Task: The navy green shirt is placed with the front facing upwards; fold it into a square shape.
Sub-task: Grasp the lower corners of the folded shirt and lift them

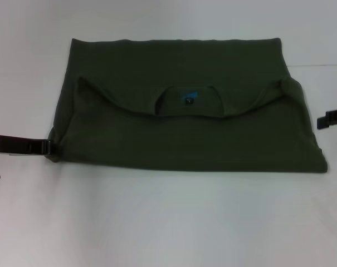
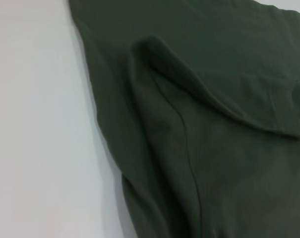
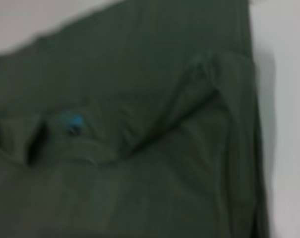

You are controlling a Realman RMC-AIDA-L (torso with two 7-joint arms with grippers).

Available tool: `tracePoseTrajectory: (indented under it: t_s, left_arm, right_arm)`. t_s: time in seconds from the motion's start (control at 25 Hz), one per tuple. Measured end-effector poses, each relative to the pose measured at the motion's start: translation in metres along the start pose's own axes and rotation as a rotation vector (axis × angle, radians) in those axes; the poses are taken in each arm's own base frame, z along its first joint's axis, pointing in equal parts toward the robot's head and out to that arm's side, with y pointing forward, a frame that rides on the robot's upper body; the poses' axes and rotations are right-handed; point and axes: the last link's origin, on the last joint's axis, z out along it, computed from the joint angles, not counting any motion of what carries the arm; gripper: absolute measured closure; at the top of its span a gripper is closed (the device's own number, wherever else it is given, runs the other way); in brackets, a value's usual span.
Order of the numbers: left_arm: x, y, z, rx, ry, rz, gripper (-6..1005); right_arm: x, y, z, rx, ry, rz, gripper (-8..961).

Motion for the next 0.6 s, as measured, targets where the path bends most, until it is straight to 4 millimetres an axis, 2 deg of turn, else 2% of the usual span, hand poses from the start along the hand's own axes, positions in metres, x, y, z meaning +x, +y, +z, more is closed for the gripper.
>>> tracePoseTrajectory:
  t_s: [0.24, 0.6]
  left_arm:
    - [0.0, 0.0, 0.0, -0.001, -0.002, 0.0, 987]
    - [-0.002, 0.001, 0.001, -0.006, -0.004, -0.004, 986]
  right_arm:
    - [-0.001, 0.009, 0.012, 0.121, 0.109, -0.059, 27]
    - [0.008, 0.013, 0.031, 0.114, 0.112, -0.074, 28]
